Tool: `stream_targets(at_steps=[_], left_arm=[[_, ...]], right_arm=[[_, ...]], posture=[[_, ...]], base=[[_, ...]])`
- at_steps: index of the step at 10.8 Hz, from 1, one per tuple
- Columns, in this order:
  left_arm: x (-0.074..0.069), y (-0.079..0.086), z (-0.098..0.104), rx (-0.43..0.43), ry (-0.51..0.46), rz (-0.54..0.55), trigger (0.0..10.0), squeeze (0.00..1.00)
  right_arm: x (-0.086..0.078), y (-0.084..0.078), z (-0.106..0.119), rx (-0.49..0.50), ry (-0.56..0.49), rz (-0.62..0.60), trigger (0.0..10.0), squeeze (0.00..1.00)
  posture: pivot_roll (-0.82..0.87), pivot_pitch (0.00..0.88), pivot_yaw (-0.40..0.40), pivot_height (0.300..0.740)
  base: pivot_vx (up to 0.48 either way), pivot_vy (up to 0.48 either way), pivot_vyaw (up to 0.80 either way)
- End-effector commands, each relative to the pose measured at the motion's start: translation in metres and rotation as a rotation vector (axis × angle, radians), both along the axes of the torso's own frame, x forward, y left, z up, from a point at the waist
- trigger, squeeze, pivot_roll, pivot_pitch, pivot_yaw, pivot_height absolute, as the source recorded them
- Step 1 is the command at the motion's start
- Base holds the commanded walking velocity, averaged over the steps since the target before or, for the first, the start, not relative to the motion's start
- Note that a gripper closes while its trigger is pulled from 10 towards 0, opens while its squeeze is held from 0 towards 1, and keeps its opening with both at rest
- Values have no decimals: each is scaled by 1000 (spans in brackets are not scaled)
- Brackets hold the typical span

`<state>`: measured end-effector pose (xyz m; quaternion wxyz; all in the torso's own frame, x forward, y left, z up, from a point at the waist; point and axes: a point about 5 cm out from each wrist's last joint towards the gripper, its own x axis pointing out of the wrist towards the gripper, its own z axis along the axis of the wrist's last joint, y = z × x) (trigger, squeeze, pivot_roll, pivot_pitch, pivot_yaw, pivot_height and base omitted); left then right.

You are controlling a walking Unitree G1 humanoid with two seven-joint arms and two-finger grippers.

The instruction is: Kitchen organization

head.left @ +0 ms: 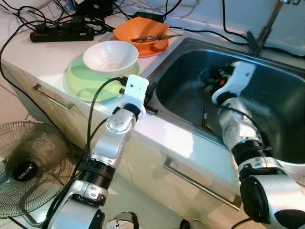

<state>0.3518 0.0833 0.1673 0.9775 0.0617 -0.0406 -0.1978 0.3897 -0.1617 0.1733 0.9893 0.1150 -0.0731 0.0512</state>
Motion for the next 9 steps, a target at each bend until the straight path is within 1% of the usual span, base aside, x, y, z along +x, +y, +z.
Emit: stream_targets(at_steps=[1,2,3,4,5,7,9], left_arm=[[-4,-2,-9,18,28,2,10000,0],[-5,-3,-11,32,22,-2,10000,0],[-5,-3,-11,49,10,-6,10000,0],[-6,-3,-12,42,10,-5,10000,0],[-6,-3,-13,38,10,0,10000,0],[-5,-3,-13,35,5,8,10000,0],[-6,-4,-12,22,-11,16,10000,0]], right_arm=[[-1,1,-5,-12,11,9,10000,133],[-1,3,-6,-15,11,14,10000,478],[-1,4,-5,-19,9,16,10000,1000],[-1,4,-5,-26,7,16,10000,1000],[-1,5,-6,-46,3,18,10000,0],[-1,6,-5,-49,-2,18,10000,0],[-2,5,1,-62,-46,1,10000,0]], posture=[[67,72,22,740],[68,75,20,740],[68,81,19,740],[68,83,18,740],[68,87,16,740],[67,92,16,740],[67,94,15,740]], base=[[0,0,0],[0,0,0],[0,0,0],[0,0,0],[0,0,0],[0,0,0],[0,0,0]])
